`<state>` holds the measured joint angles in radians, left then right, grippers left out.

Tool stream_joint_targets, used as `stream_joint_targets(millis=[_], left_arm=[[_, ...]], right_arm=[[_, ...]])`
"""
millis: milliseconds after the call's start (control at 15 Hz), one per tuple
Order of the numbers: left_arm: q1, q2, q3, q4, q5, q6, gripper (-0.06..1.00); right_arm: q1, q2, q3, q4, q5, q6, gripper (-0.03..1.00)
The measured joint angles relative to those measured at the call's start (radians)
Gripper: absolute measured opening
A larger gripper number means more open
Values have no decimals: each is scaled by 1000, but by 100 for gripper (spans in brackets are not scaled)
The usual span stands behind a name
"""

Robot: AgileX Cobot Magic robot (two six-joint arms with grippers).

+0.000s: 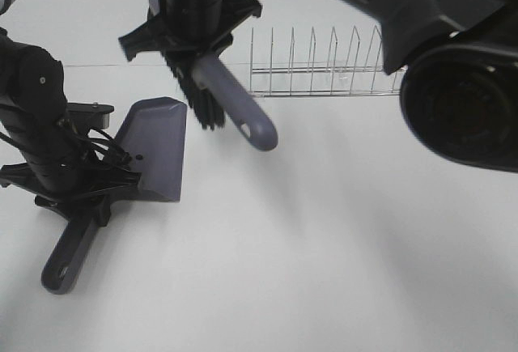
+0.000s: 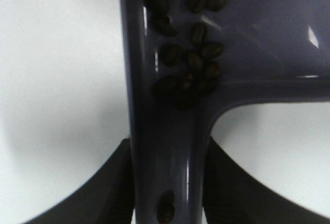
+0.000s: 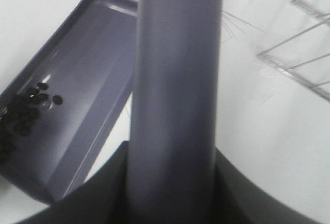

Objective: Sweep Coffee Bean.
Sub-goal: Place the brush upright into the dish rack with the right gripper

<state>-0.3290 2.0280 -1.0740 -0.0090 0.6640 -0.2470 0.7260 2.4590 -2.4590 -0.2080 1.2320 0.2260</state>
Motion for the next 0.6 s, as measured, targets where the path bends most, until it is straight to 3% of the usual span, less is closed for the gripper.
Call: stream_joint_targets(millis=[267,600], left_arm=[[0,0,0,0,0,0,35],[0,0,0,0,0,0,35]], right_arm=[[-105,-91,2,-11,2,-41,30],[-230,-238,229,-16,1,-86,30]])
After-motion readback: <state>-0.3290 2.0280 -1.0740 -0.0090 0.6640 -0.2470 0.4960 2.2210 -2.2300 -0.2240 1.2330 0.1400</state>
